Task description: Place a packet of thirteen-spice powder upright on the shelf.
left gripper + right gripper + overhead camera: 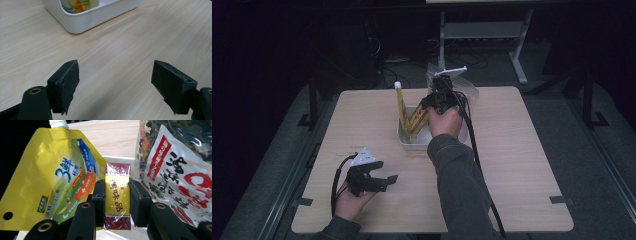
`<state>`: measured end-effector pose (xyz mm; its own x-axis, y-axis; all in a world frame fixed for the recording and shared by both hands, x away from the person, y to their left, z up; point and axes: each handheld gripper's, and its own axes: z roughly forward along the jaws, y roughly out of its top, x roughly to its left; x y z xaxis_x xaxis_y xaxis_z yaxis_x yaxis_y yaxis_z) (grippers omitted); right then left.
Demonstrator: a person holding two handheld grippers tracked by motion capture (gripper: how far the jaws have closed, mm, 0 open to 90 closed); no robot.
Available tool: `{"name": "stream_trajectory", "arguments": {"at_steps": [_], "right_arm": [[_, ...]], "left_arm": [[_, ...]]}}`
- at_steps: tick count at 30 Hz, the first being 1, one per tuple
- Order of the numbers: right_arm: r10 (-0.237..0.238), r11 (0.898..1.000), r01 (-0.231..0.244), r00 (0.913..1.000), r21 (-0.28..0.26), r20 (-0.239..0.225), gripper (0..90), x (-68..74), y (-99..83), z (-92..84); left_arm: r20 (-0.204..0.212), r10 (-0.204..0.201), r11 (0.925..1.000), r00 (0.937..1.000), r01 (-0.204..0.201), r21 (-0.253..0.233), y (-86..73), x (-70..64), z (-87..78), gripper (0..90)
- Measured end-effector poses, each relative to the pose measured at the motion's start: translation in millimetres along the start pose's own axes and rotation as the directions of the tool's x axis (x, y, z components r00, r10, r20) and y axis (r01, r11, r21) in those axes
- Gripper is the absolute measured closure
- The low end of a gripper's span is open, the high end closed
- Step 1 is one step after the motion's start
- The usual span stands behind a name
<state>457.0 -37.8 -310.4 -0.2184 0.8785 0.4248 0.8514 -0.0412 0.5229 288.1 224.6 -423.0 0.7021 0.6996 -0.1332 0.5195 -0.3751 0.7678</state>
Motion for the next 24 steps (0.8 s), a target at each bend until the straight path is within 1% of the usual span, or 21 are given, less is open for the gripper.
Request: {"name": "stream_trajectory", "arguments": {"at_steps": [4,6,14,20,21,23,24], "right_arm": [[0.002,1.000,-0.002,0.9999,-0.007,0.012,68.2,1.5,-1.9,2.9],[-0.008,1.000,0.008,0.9997,-0.011,0.021,67.9,3.0,-3.2,3.7],[-0.038,0.999,0.038,0.9989,-0.014,0.027,66.2,5.3,-7.8,2.6],[-0.038,0.999,0.038,0.9992,-0.018,0.015,65.4,3.7,-13.0,0.0],[-0.038,0.999,0.038,0.9993,-0.015,0.001,63.8,2.4,-15.2,-0.6],[-0.036,0.999,0.036,0.9993,-0.014,-0.004,62.6,2.0,-16.5,-1.2],[-0.029,0.999,0.029,0.9993,-0.014,-0.023,60.6,1.6,-19.4,-1.8]], "left_arm": [[0.002,0.000,1.0000,1.0000,0.000,0.000,0.1,-0.2,0.4,21.6],[0.002,0.001,1.0000,1.0000,-0.001,0.000,0.1,-0.2,0.4,21.6],[0.001,0.002,1.0000,1.0000,-0.002,0.005,-0.1,-0.9,1.0,21.6],[0.003,0.005,1.0000,1.0000,-0.005,0.007,-0.1,-1.7,1.5,21.7],[0.003,0.005,1.0000,1.0000,-0.005,0.007,-0.1,-1.8,1.2,21.7],[0.003,0.005,1.0000,1.0000,-0.005,0.008,-0.1,-1.8,1.1,21.7],[0.003,0.004,1.0000,1.0000,-0.004,0.007,0.0,-2.0,1.1,21.7]]}}
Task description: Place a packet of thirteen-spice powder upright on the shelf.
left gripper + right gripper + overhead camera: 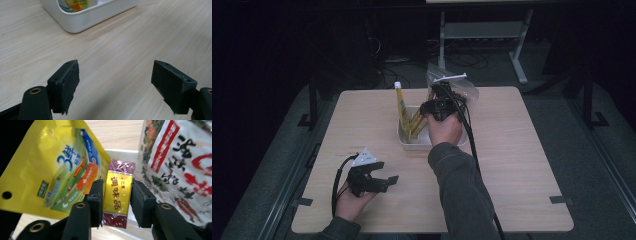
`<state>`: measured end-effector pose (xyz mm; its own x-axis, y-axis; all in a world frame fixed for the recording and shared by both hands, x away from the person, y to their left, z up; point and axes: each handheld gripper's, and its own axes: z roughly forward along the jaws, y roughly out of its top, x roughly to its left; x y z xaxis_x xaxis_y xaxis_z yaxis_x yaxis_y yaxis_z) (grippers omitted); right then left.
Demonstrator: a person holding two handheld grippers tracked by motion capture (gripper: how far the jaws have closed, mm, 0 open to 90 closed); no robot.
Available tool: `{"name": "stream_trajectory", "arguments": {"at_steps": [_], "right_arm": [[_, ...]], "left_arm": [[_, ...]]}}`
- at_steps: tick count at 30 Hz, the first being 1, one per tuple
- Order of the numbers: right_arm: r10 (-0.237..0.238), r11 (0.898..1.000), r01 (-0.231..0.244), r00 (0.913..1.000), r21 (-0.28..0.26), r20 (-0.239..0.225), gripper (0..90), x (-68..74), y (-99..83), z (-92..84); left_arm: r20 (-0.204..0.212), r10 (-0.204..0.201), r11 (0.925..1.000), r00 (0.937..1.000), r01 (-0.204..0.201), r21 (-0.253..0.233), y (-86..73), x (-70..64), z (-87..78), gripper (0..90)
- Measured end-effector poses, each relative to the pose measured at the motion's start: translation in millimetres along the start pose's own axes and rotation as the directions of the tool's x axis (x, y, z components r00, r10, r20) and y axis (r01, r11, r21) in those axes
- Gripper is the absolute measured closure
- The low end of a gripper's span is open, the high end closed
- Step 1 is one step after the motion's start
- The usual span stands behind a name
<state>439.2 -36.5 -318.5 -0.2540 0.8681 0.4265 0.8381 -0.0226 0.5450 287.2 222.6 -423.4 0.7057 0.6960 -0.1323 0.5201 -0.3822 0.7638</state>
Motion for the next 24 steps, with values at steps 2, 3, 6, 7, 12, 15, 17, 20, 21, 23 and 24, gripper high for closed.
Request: {"name": "stream_trajectory", "arguments": {"at_steps": [2,3,6,7,12,15,17,20,21,23,24], "right_arm": [[0.000,1.000,0.000,1.0000,0.004,-0.005,60.4,0.6,-1.5,-0.1],[-0.014,1.000,0.014,0.9999,0.008,-0.007,60.4,2.7,-4.2,0.3],[-0.018,1.000,0.018,0.9997,0.014,-0.014,60.3,4.9,-5.7,1.2],[-0.023,1.000,0.023,0.9996,0.013,-0.016,60.1,6.1,-6.2,1.7],[-0.018,1.000,0.019,0.9991,0.020,-0.038,58.9,8.9,-6.9,6.8],[-0.014,1.000,0.015,0.9988,0.021,-0.047,58.5,8.2,-6.2,9.5],[-0.014,1.000,0.015,0.9984,0.020,-0.055,58.1,7.4,-5.6,10.6],[-0.021,0.999,0.023,0.9981,0.024,-0.058,57.5,6.9,-4.9,11.4],[-0.025,0.999,0.026,0.9980,0.026,-0.058,57.2,7.1,-4.9,11.5],[-0.032,0.999,0.034,0.9977,0.031,-0.060,56.7,7.1,-4.9,12.3],[-0.034,0.999,0.037,0.9971,0.034,-0.068,56.4,6.8,-4.7,13.0]], "left_arm": [[0.000,0.003,1.0000,1.0000,-0.003,0.000,0.2,-0.6,-0.1,21.7],[-0.001,0.006,1.0000,1.0000,-0.006,0.000,0.4,-1.4,0.0,21.8],[0.000,0.008,1.0000,1.0000,-0.008,0.000,0.5,-2.1,0.3,21.7],[-0.001,0.010,1.0000,1.0000,-0.010,0.001,0.5,-2.3,0.4,21.7],[-0.001,0.008,1.0000,1.0000,-0.008,0.001,0.2,-1.4,0.3,21.8],[-0.004,0.004,1.0000,1.0000,-0.004,-0.003,0.0,-0.1,-0.6,21.8],[-0.006,0.001,1.0000,1.0000,-0.001,-0.005,-0.1,0.6,-0.9,21.8],[-0.007,0.003,1.0000,1.0000,-0.003,-0.003,-0.2,0.7,-0.7,21.8],[-0.008,0.003,1.0000,1.0000,-0.003,-0.003,-0.2,0.5,-0.7,21.8],[-0.011,0.007,1.0000,0.9999,-0.007,-0.001,-0.1,0.3,-0.7,21.8],[-0.010,0.007,1.0000,0.9999,-0.007,-0.001,-0.1,0.1,-0.8,21.8]]}}
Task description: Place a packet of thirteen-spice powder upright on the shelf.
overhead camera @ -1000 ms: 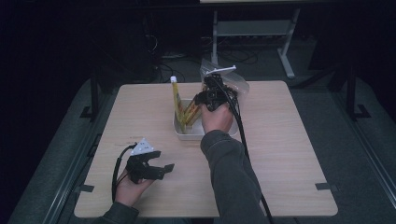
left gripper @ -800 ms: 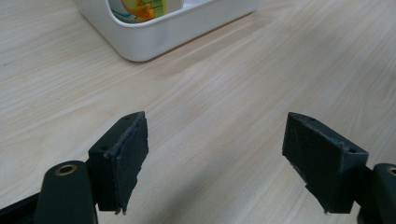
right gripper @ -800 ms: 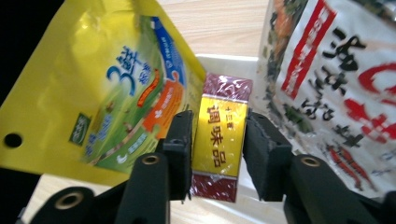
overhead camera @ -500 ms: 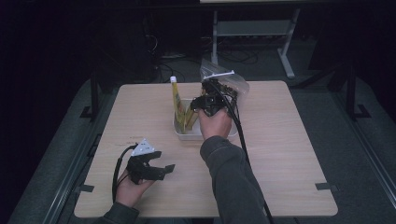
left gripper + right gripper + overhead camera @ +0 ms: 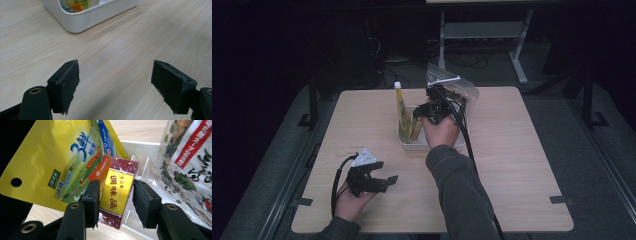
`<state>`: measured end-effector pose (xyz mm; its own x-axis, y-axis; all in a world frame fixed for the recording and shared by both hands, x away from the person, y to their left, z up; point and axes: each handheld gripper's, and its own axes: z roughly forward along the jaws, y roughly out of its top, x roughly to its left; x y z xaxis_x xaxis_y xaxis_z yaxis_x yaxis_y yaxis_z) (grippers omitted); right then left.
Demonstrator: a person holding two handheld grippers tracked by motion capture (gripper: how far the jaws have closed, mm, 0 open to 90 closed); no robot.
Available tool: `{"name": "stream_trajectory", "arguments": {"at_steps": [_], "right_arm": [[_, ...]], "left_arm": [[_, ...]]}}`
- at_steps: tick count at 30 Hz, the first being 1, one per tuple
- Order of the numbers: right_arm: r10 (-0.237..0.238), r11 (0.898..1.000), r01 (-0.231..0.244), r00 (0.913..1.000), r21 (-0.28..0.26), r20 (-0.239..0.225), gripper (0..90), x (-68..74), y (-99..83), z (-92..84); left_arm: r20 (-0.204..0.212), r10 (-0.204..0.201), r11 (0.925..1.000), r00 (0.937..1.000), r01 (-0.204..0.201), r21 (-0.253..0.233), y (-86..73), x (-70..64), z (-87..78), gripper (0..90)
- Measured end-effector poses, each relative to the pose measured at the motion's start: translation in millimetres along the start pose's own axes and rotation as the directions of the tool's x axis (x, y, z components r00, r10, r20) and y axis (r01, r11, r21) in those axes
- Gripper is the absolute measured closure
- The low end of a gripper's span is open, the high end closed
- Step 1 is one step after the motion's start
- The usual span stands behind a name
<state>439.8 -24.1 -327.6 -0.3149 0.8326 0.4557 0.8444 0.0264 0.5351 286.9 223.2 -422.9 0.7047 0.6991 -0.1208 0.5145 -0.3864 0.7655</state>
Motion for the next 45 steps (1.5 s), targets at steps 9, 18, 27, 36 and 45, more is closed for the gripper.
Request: {"name": "stream_trajectory", "arguments": {"at_steps": [9,18,27,36,45], "right_arm": [[0.000,1.000,0.000,0.9998,0.006,-0.021,54.2,0.2,1.7,5.4],[-0.001,1.000,0.002,0.9988,0.009,-0.049,51.1,-1.1,2.1,3.2],[-0.025,1.000,0.026,0.9951,0.009,-0.096,46.6,-1.3,-0.5,-5.5],[-0.033,0.999,0.035,0.9899,0.015,-0.138,43.9,-9.3,-9.7,-15.4],[-0.027,0.999,0.031,0.9823,0.018,-0.186,42.5,-22.5,-22.4,-24.9]], "left_arm": [[-0.005,-0.006,1.0000,1.0000,0.006,-0.002,-0.8,1.7,-1.9,21.8],[-0.011,0.003,1.0000,0.9999,-0.003,-0.001,-1.0,0.4,-1.8,21.7],[-0.014,0.003,1.0000,0.9999,-0.003,0.008,-2.6,0.9,-1.5,21.7],[-0.017,0.002,0.9999,0.9998,-0.002,0.012,-4.0,0.9,-1.3,21.6],[-0.020,0.000,0.9999,0.9998,0.001,0.014,-4.9,1.6,-2.2,21.6]]}}
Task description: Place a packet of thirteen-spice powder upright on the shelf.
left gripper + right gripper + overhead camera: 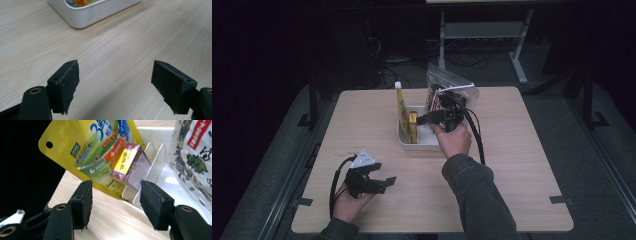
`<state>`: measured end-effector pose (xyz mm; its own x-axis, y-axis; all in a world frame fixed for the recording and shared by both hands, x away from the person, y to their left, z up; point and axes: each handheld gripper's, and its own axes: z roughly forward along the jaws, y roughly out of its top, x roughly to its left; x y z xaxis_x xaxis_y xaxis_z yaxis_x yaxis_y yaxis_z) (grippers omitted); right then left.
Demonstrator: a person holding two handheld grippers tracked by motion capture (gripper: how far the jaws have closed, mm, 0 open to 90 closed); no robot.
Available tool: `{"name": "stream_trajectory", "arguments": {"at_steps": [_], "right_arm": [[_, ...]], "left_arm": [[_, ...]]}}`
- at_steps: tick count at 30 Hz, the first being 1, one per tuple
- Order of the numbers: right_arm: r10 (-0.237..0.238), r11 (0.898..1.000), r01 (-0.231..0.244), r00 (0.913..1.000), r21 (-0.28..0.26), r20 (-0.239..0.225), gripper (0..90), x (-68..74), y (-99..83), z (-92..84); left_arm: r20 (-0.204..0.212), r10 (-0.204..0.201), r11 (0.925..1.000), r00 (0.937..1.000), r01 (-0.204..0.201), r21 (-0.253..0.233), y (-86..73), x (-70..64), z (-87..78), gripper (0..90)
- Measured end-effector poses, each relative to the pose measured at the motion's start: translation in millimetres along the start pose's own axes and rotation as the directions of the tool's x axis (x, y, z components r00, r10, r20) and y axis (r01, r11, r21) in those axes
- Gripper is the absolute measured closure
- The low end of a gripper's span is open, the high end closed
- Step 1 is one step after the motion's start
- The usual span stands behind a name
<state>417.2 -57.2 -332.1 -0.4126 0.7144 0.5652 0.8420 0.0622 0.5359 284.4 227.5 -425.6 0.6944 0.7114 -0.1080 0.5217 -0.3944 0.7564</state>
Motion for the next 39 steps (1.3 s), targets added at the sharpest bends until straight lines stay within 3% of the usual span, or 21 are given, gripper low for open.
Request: {"name": "stream_trajectory", "arguments": {"at_steps": [15,39], "right_arm": [[-0.004,1.000,0.004,0.9993,0.008,-0.036,41.4,-11.1,-16.5,-11.9],[0.043,0.999,-0.044,0.9953,0.001,-0.086,40.2,-39.2,-40.7,-28.4]], "left_arm": [[0.002,-0.001,1.0000,1.0000,0.001,0.005,-0.8,0.1,-0.4,21.6],[-0.002,0.002,1.0000,1.0000,-0.001,0.008,-1.6,-0.6,-0.1,21.6]]}}
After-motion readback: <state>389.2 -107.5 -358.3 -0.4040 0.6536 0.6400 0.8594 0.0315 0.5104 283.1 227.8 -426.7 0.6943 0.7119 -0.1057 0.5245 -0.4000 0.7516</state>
